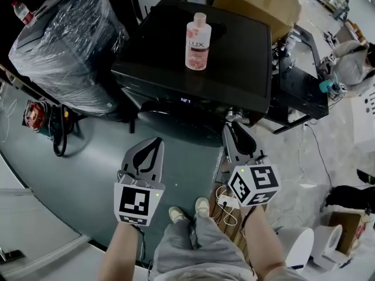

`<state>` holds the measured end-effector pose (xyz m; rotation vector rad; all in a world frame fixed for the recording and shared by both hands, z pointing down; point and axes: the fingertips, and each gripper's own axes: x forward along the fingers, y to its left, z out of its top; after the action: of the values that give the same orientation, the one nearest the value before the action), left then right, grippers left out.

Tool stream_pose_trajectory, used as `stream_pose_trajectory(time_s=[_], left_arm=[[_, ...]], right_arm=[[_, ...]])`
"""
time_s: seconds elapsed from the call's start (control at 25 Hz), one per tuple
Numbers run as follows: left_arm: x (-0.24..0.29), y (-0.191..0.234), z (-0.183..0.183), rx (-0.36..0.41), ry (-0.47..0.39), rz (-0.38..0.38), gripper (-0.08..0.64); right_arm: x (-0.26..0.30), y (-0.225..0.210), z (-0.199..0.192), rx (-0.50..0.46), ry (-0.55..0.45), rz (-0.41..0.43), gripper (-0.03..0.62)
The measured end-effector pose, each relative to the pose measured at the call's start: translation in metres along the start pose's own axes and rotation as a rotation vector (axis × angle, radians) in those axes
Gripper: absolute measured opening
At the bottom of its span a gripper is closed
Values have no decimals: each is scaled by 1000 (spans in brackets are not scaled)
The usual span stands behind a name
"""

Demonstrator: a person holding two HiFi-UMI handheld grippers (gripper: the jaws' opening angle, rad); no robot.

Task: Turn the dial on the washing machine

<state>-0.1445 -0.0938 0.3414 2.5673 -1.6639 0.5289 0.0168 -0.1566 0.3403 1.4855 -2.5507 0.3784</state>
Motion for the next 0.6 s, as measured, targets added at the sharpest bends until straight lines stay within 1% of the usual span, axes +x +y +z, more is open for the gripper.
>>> stream_pose_trajectory(time_s=[0.16, 0.32, 0.48, 0.6], left_arm=[[-25, 4, 23, -11, -12, 28, 18], [-51, 9, 41, 12, -13, 44, 18], [-75, 13, 59, 3, -17, 71, 18], [-93, 13, 73, 3, -22, 84, 18]], right_arm=[[-22, 23, 25, -20, -6, 62, 66], [-45, 48, 53, -20, -25, 132, 52], [-67, 73, 87, -69, -53, 197, 43], [-84, 86, 108, -100, -71, 227, 38]])
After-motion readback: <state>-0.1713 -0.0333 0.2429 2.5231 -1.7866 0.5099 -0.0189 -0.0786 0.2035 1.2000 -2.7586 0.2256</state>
